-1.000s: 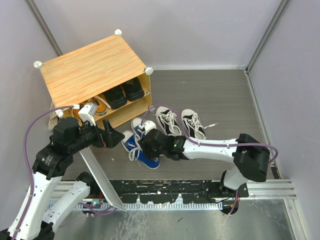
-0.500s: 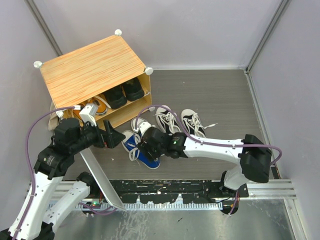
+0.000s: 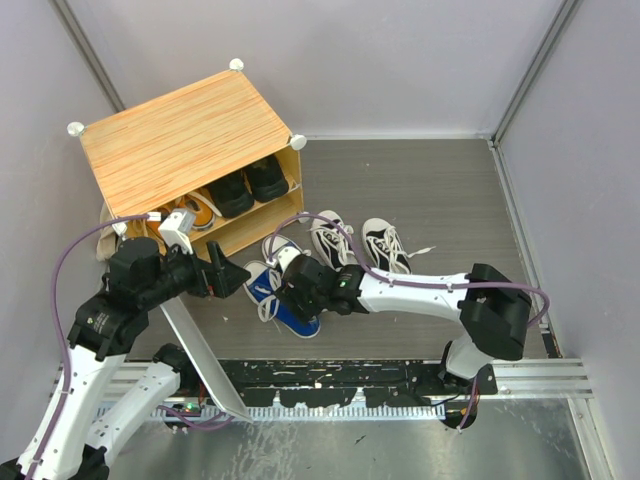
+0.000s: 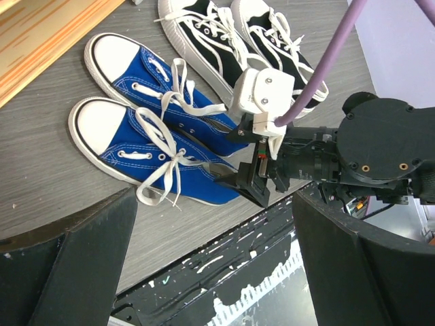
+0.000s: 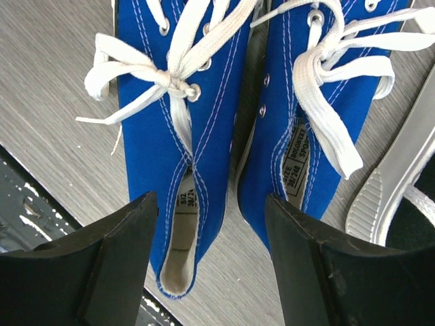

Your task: Place and organize the shoes in the shoe cabinet

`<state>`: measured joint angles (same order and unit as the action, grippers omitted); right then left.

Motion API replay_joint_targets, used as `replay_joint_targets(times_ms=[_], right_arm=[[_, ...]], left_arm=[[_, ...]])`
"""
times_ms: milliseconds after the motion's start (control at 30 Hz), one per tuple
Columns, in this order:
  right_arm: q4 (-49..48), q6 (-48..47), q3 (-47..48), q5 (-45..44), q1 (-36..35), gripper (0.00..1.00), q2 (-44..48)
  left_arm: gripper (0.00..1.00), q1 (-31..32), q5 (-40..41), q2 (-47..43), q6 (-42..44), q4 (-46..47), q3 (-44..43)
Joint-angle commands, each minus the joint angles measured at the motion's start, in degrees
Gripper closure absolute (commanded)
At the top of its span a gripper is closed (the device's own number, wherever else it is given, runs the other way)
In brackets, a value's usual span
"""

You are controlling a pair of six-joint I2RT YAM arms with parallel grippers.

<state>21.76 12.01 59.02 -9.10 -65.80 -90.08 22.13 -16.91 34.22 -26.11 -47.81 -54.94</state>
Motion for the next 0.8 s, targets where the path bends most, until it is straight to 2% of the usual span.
replay_joint_targets(times_ms=[0,367,600,767], right_arm=[[-3.8,-1.6,-1.1,-0.5,0.7,0.31,-1.7],[-6.6,-2.4,-3.0,-2.1,3.0,0.35,-5.6],[-1.8,-4.2,0.6,-2.8,3.0,0.33,-0.7],[2.9,-5.6,3.4,-7.6,3.0,0.27,0.4]], left_arm=[[0.02,0.2,-0.3,-0.4,0.8,2.6,0.4],[0.02,0.2,0.4,-0.2,1.7,2.2,0.6],[0.02,0.2,0.1,0.5,1.8,2.8,0.7],[0.02,0.2,-0.1,0.8,1.9,3.4,1.2]])
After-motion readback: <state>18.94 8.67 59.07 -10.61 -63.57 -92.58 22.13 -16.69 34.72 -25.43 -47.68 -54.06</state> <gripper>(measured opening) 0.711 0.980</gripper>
